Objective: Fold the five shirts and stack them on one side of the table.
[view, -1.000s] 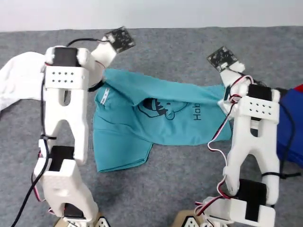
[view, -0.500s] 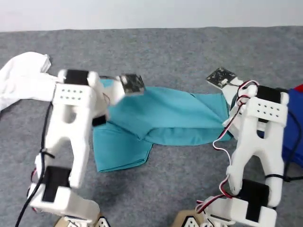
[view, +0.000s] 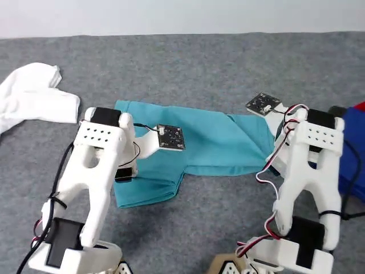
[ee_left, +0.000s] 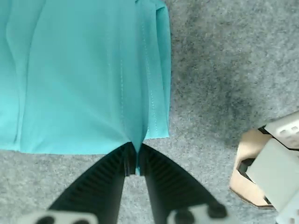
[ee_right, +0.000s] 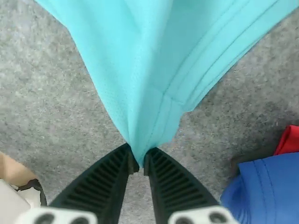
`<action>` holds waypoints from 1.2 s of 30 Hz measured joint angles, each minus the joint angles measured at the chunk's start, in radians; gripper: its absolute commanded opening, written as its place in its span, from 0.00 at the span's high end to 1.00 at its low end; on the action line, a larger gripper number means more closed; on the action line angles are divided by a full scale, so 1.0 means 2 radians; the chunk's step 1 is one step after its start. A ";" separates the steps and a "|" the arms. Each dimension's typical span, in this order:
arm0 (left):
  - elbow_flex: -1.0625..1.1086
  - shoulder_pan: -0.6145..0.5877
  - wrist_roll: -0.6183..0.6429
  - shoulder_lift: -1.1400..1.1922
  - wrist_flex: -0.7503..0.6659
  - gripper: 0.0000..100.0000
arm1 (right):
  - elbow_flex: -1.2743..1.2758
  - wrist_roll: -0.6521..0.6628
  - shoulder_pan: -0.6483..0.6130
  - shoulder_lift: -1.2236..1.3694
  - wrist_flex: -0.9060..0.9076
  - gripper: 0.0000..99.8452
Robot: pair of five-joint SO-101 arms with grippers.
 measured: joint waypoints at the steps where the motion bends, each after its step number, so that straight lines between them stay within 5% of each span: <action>1: 0.001 0.000 0.000 0.000 0.000 1.00 | 0.000 0.000 0.000 0.000 0.001 0.99; 11: 0.004 -0.013 0.000 -0.001 0.000 0.99 | 0.000 0.000 0.000 0.000 0.015 0.99; 22: 0.004 -0.028 0.008 -0.001 -0.009 0.86 | 0.000 0.000 0.000 0.000 0.015 0.99; 31: 0.004 -0.041 0.010 -0.001 -0.043 0.87 | 0.000 0.000 0.000 0.000 0.015 0.99; 36: 0.004 -0.071 0.010 -0.001 -0.080 1.00 | 0.000 0.000 0.000 0.000 0.015 0.95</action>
